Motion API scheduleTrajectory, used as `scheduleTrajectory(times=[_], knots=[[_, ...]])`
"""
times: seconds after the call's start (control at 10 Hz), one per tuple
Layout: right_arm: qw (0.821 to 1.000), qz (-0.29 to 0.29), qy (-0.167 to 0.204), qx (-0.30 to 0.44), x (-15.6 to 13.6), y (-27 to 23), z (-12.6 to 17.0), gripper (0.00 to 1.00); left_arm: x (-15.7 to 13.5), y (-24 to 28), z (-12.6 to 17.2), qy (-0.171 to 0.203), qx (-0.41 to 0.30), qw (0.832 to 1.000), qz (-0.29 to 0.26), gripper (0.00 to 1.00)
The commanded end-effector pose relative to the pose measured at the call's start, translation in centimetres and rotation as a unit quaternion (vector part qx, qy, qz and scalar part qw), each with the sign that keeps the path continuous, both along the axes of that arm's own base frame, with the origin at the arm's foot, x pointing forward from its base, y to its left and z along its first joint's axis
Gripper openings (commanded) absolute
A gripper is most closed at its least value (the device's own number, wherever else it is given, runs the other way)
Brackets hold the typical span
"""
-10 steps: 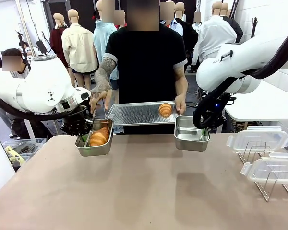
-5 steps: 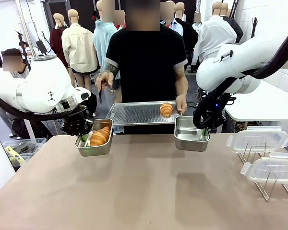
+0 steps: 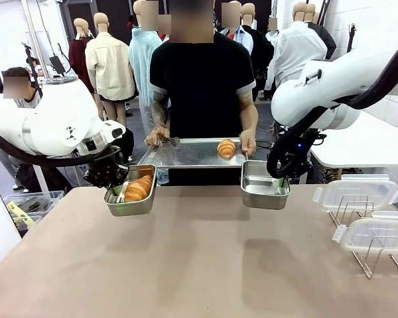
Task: Place the bread in airtight containers.
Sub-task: Once an object is inside an Airtight Container , place the container in the center of the table.
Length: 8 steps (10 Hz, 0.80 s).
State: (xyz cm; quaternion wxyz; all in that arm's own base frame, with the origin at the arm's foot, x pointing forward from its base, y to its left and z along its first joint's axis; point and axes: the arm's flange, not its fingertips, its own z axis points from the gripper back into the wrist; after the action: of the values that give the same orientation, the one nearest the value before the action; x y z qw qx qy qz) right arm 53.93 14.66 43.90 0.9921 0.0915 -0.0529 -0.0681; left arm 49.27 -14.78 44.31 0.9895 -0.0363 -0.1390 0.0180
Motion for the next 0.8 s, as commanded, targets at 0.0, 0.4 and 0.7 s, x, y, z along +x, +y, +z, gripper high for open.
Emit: scheduleTrajectory(times=[0.0,0.4,0.7], knots=[[1.000,0.006,-0.003,0.001,-0.14,-0.08,0.27,0.00,0.00,0.09,0.22,-0.004,0.007,1.000,-0.004,0.00],[1.000,0.006,-0.003,0.001,-0.14,-0.08,0.27,0.00,0.00,0.09,0.22,-0.004,0.007,1.000,-0.004,0.00],[1.000,0.006,-0.003,0.001,-0.14,-0.08,0.27,0.00,0.00,0.09,0.22,-0.004,0.007,1.000,-0.004,0.00]])
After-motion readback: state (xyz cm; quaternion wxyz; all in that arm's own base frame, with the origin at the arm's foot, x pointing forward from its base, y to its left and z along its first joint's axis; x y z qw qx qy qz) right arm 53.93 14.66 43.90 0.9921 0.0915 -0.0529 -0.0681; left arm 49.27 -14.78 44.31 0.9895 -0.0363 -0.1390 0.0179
